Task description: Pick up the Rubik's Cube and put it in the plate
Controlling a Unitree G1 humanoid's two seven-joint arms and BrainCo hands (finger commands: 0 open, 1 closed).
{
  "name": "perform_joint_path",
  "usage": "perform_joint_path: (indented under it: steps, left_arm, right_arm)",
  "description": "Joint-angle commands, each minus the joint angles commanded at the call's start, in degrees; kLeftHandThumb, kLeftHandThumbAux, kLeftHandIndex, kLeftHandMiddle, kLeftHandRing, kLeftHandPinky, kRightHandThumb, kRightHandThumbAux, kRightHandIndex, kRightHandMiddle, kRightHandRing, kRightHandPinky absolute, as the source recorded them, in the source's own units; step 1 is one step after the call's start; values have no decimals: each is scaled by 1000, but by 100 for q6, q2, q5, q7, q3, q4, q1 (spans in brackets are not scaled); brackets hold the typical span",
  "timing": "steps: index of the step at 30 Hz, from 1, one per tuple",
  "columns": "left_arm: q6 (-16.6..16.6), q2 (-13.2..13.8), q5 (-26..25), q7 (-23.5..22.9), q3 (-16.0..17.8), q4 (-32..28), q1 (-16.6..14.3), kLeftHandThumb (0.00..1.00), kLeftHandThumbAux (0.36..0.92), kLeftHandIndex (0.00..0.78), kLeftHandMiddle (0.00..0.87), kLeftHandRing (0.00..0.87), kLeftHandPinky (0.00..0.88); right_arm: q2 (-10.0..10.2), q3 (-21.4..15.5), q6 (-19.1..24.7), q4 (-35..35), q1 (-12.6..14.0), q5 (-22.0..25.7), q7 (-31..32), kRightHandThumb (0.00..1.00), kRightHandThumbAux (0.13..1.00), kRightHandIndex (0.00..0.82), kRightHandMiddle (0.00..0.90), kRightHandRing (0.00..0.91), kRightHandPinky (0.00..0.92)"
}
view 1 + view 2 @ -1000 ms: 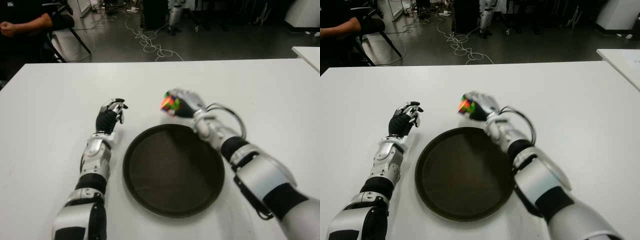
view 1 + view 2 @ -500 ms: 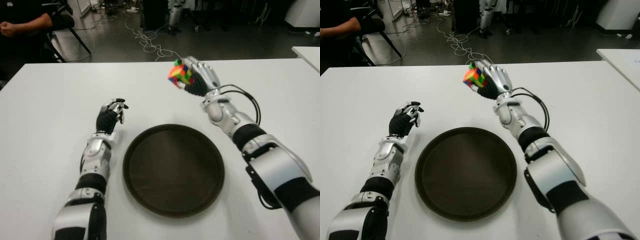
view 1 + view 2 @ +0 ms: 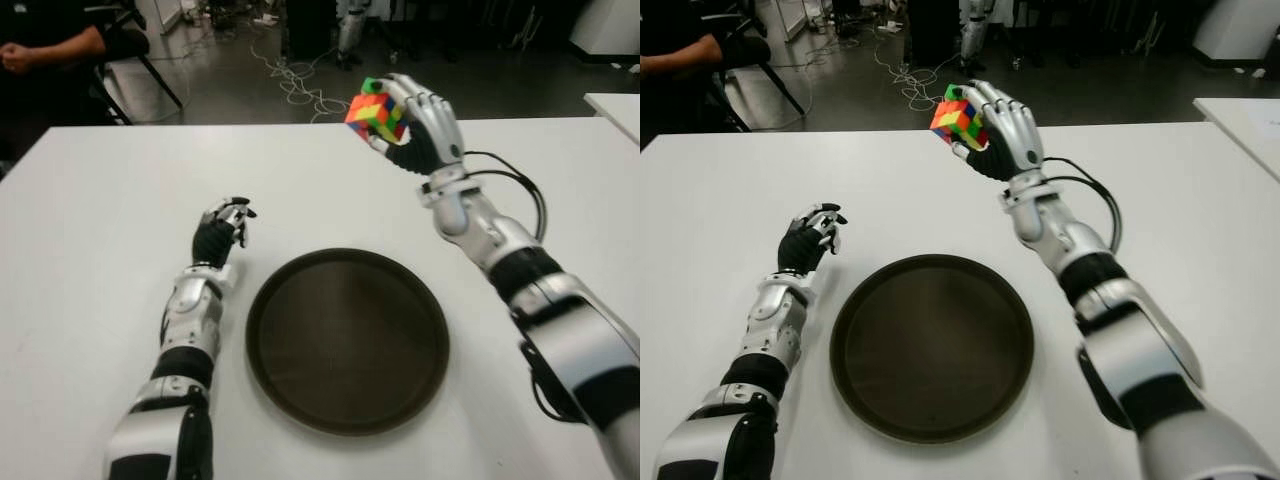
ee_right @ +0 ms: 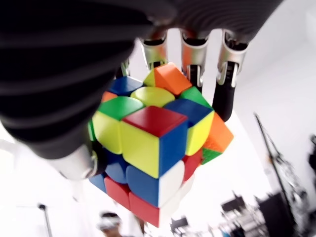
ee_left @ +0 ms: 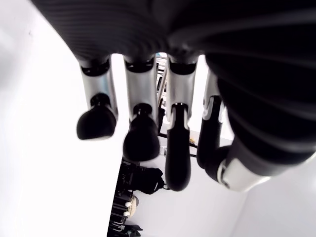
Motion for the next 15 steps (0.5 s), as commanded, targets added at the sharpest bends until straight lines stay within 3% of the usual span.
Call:
perform_joint_path:
  steps: [8,12,15]
  left_arm:
    - [54,-16,-40,-1,32,-16,-23,856,656,426,551,768,796]
    - [52,-21,-48,-4,39,0,-32,856,656,425,548,767,795]
    - [71,-21,-79,-16,65,11,-39,856,657,423,545,768,799]
  right_arm:
    - [-127,-16,-932,-1162,1131,433,645,839,690,387,556,646,659]
    - [-160,2,-1376,-1204,1409,682,1187,832,693,383,553,643,653]
    - [-447,13,-1788,-1167,1728,1032,1962,829,694,379,548,636,649]
